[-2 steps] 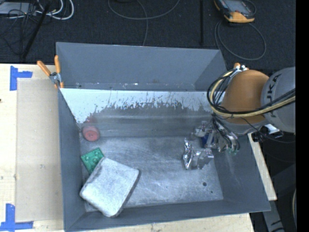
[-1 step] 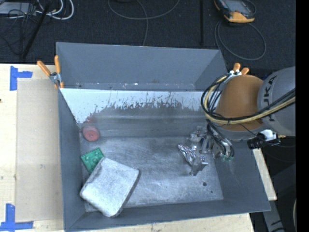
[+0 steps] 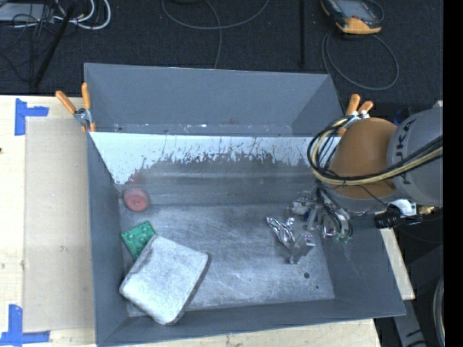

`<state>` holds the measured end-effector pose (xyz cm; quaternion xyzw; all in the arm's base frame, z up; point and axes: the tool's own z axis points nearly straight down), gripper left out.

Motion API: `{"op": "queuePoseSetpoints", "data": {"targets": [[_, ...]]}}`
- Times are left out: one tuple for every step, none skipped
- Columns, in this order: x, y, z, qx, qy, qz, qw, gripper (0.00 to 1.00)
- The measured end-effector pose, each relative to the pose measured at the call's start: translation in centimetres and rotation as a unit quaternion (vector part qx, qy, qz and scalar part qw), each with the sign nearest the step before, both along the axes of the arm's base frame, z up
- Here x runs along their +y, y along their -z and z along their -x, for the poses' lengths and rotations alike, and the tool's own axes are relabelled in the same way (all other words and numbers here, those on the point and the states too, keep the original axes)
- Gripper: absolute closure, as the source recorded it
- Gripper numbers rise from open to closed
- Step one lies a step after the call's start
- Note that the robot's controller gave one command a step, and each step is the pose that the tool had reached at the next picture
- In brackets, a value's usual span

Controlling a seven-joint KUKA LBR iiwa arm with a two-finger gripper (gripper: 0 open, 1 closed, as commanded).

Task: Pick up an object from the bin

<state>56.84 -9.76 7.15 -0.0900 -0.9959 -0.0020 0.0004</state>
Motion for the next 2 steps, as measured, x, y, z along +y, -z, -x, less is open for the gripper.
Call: {"op": "queuePoseSetpoints", "data": {"targets": [[-0.1, -0.1, 0.0, -0.0014, 0.0, 0.001, 1.0, 1.0], [-0.3, -14.3, 1.9, -0.0042, -0.007, 0.002, 1.0, 1.0]]}}
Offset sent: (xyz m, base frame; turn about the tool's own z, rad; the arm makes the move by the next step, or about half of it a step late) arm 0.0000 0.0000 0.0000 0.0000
